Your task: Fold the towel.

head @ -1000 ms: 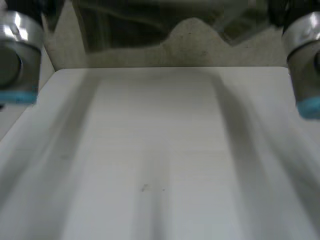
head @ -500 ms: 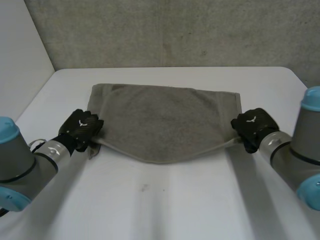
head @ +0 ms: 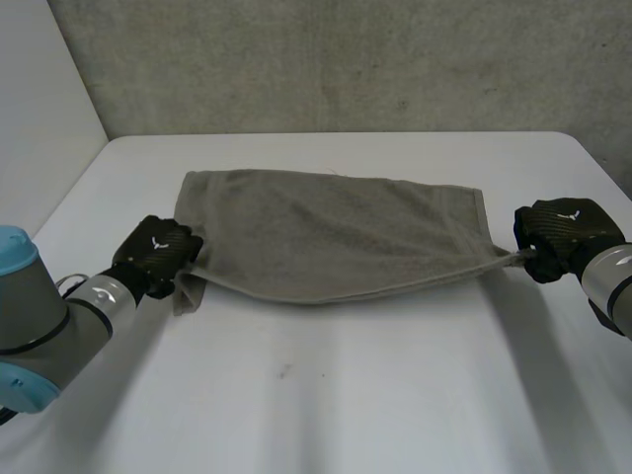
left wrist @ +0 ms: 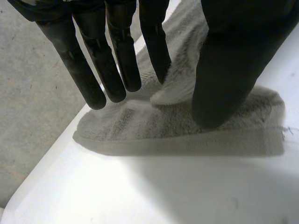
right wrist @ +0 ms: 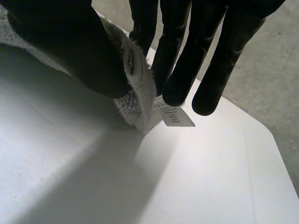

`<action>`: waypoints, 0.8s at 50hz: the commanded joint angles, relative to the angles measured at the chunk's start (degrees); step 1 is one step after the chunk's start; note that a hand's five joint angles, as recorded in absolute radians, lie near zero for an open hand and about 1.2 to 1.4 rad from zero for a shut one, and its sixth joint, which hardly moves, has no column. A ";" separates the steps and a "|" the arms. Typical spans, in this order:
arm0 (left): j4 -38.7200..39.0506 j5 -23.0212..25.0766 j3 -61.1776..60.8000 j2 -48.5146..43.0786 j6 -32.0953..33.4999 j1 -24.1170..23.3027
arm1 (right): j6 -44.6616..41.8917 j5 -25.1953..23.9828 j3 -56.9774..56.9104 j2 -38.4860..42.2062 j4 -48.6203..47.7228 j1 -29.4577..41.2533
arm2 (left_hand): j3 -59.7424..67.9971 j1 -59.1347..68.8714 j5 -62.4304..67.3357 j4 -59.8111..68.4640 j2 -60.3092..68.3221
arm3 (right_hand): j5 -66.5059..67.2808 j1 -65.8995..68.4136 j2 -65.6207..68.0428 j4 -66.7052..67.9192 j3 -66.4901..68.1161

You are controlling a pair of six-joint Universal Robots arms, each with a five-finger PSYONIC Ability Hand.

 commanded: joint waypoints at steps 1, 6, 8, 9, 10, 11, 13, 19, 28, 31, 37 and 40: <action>-1.29 0.01 0.61 3.14 -11.89 -2.20 | 2.84 -0.15 0.32 0.02 -0.16 -0.62 | 4.61 4.36 4.67 4.70 4.63 | 13.43 24.04 12.41 11.42 11.89; -3.66 -0.08 0.52 4.21 -20.60 -2.99 | 3.01 -0.24 0.32 0.02 -0.16 -0.71 | -13.01 -13.26 -12.95 -12.92 -12.99 | 13.43 24.04 12.41 11.42 11.89; -4.90 -0.08 0.35 4.29 -22.38 -3.17 | 3.01 -0.24 0.32 0.11 -0.25 -0.71 | -15.59 -15.84 -15.52 -15.50 -15.57 | 13.43 24.04 12.41 11.42 11.89; -6.47 -0.08 0.26 4.21 -23.60 -3.69 | 3.01 -0.15 0.15 0.11 -0.25 -0.71 | -17.75 -18.00 -17.69 -17.66 -17.73 | 13.43 24.04 12.41 11.42 11.89; -6.48 -0.08 0.26 4.21 -23.61 -3.70 | 3.01 -0.15 0.15 0.11 -0.25 -0.71 | -17.77 -18.02 -17.71 -17.69 -17.75 | 13.43 24.04 12.41 11.42 11.89; -7.79 -0.25 0.26 4.03 -23.79 -4.39 | 3.01 -0.06 -0.03 0.11 -0.34 -1.06 | -19.11 -19.36 -19.04 -19.02 -19.09 | 13.43 24.04 12.41 11.42 11.89; -8.15 -1.04 0.26 3.68 -23.79 -4.75 | 3.19 -0.06 -0.12 0.11 -0.34 -1.68 | -19.12 -19.37 -19.06 -19.03 -19.10 | 13.43 24.04 12.41 11.42 11.89; -6.93 -10.51 0.78 1.14 -23.88 -5.63 | 3.54 0.11 -0.20 0.11 -0.43 -2.47 | -18.78 -19.04 -18.72 -18.70 -18.77 | 13.43 24.04 12.41 11.42 11.89; -4.20 -14.93 2.98 -2.73 -24.58 -7.47 | 4.07 -0.15 0.23 0.20 -0.43 -2.38 | -15.94 -16.19 -15.87 -15.85 -15.92 | 13.43 24.04 12.41 11.42 11.89; -4.11 -15.11 4.03 -3.70 -25.19 -8.26 | 4.16 -0.15 0.41 0.20 -0.43 -2.38 | -13.91 -14.17 -13.85 -13.83 -13.90 | 13.43 24.04 12.41 11.42 11.89; -4.11 -15.29 5.79 -4.49 -28.26 -10.55 | 4.16 -0.15 0.59 0.28 -0.52 -2.47 | -13.40 -13.65 -13.34 -13.31 -13.38 | 13.43 24.04 12.41 11.42 11.89; -4.11 -15.29 6.15 -4.49 -29.32 -11.34 | 4.16 -0.15 0.59 0.28 -0.60 -2.47 | -13.40 -13.65 -13.34 -13.31 -13.38 | 13.43 24.04 12.41 11.42 11.89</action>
